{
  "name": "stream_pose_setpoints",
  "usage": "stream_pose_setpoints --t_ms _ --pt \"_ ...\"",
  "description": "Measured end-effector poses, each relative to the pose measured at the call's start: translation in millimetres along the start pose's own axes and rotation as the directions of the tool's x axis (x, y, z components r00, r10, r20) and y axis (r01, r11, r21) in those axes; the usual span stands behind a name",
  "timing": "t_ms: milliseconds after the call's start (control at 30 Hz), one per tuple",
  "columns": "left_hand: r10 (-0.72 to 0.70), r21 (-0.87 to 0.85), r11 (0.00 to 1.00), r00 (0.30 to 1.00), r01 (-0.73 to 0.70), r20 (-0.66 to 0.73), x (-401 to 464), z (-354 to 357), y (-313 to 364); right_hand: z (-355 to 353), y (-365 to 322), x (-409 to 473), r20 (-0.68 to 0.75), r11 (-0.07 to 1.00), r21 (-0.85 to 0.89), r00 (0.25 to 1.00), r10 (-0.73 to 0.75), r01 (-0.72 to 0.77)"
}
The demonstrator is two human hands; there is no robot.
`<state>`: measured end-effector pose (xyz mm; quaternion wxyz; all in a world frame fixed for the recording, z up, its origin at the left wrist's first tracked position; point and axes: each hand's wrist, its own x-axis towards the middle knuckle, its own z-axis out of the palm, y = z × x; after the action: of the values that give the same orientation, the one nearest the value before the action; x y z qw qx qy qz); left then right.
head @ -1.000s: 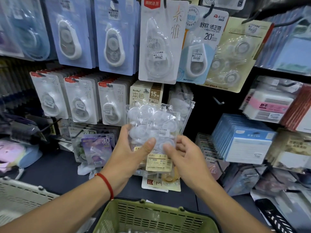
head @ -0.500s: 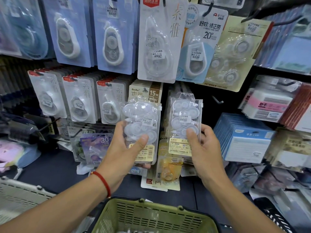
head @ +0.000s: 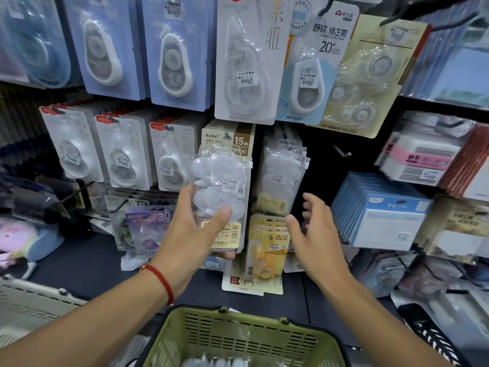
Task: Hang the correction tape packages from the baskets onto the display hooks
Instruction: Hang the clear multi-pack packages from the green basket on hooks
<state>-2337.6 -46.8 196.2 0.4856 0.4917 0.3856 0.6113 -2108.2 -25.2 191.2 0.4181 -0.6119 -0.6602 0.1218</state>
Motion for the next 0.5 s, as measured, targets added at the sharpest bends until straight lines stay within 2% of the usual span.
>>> stream_pose_setpoints --t_ms 100,167,333,433,500 --pt "0.018 0.022 1.000 1.000 -0.019 0.009 -1.1 -0.2 0.6 5.5 1.7 4.6 0.050 0.902 -0.274 0.941 -0.334 0.335" --pt "0.013 0.040 0.999 1.000 -0.013 0.002 -0.5 -0.3 1.9 12.1 -1.4 18.7 0.149 0.824 -0.373 0.904 -0.401 0.427" --pt "0.001 0.039 0.999 1.000 -0.001 -0.001 -0.8 -2.1 1.3 31.5 -3.9 55.3 0.277 0.809 -0.479 0.933 -0.230 0.341" --pt "-0.001 0.038 0.999 1.000 0.001 -0.002 0.6 -3.5 0.2 32.8 -0.8 69.2 0.354 0.861 -0.398 0.919 -0.176 0.318" --pt "-0.020 0.008 1.000 1.000 0.020 0.007 2.7 -4.1 -0.8 28.3 -2.6 71.7 0.336 0.882 -0.356 0.923 -0.188 0.309"
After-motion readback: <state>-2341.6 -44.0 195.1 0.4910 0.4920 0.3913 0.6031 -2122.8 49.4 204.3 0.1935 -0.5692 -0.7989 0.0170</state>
